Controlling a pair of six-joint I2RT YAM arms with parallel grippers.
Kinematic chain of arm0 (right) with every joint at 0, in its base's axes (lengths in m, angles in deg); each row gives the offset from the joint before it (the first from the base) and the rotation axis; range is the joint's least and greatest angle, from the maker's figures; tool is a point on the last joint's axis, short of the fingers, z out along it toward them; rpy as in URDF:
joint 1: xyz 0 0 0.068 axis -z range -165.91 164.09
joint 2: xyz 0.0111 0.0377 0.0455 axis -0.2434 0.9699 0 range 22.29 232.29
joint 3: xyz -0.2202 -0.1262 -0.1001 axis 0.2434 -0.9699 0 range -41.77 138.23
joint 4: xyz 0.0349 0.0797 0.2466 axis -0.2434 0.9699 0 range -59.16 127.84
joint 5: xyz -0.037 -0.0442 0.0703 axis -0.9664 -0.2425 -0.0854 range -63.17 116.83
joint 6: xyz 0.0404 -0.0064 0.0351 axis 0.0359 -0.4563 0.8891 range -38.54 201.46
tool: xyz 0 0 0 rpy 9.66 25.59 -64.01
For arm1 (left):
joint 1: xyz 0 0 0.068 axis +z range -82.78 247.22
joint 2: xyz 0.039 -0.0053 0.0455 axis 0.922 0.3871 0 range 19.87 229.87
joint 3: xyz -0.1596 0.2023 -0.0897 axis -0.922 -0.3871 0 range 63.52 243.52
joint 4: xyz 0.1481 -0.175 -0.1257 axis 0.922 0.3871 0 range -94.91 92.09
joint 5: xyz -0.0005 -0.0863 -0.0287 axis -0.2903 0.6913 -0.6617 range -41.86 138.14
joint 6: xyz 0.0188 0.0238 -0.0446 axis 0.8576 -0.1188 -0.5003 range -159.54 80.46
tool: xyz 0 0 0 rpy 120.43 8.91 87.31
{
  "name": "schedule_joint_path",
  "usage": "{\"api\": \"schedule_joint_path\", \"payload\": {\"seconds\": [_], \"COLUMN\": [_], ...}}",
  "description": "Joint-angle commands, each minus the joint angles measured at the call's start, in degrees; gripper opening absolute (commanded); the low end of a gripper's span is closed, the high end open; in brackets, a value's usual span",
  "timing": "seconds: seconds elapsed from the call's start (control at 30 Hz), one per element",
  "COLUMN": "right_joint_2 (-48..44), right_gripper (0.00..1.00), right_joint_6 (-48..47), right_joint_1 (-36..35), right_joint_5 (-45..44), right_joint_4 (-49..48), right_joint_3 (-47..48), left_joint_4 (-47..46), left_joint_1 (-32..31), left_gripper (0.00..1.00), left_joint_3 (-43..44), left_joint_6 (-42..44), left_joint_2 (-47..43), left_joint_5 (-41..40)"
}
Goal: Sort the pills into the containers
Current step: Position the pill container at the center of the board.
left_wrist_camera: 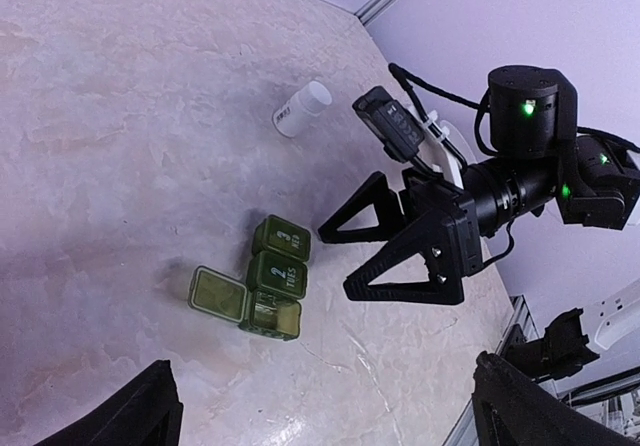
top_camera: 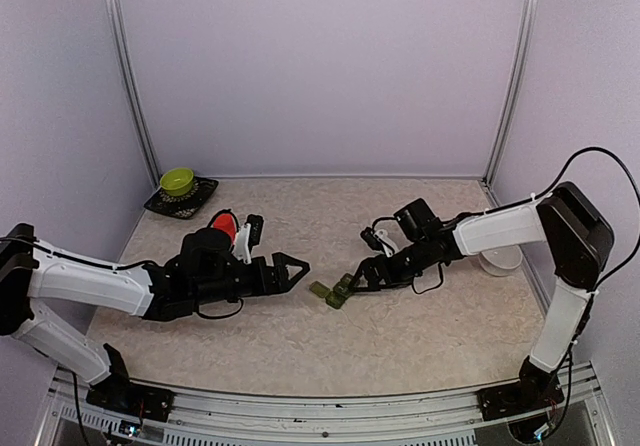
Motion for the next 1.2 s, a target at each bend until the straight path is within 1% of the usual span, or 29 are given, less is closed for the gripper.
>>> {"api": "schedule_joint_path", "payload": {"seconds": [0.0,0.37,0.67,0.83,0.97,1.1,1.17], "right_joint_2": [-0.5,7.6,10.3,9.6,7.5,2.2,-1.3], "right_gripper": [1.00,1.00,1.00,1.00,1.00,1.00,1.00], "right_joint_6": [-1.2,-2.1,-2.2,-2.2,-3.1,-4.4,-5.4], "right_joint_1": [-1.9,-5.2,-7.3,-7.6,-7.4,-4.8,-3.0], "right_joint_5": [3.0,5.8,6.5,6.6,5.1,3.5,2.4], "right_joint_4": [-0.2,-0.8,0.1,0.2,1.3,1.4,0.8], "right_joint_3": [-1.1,6.5,10.3,9.7,8.5,5.1,2.8], "left_joint_4": [2.3,3.6,3.6,3.9,6.7,10.1,13.8], "left_joint_1": [-0.2,-0.2,0.2,0.3,0.4,0.4,0.4], "left_gripper": [0.99,0.99,0.99,0.99,0.99,0.99,0.99], "left_joint_3": [1.5,0.5,-0.1,0.4,2.5,5.8,9.3], "left_joint_6": [2.6,2.7,2.7,3.3,4.8,7.7,9.2], "left_joint_2": [-1.9,-3.6,-4.5,-4.1,-3.6,-3.6,-2.8], "left_joint_5": [-2.4,-3.7,-3.8,-3.6,-3.9,-5.5,-7.8]}}
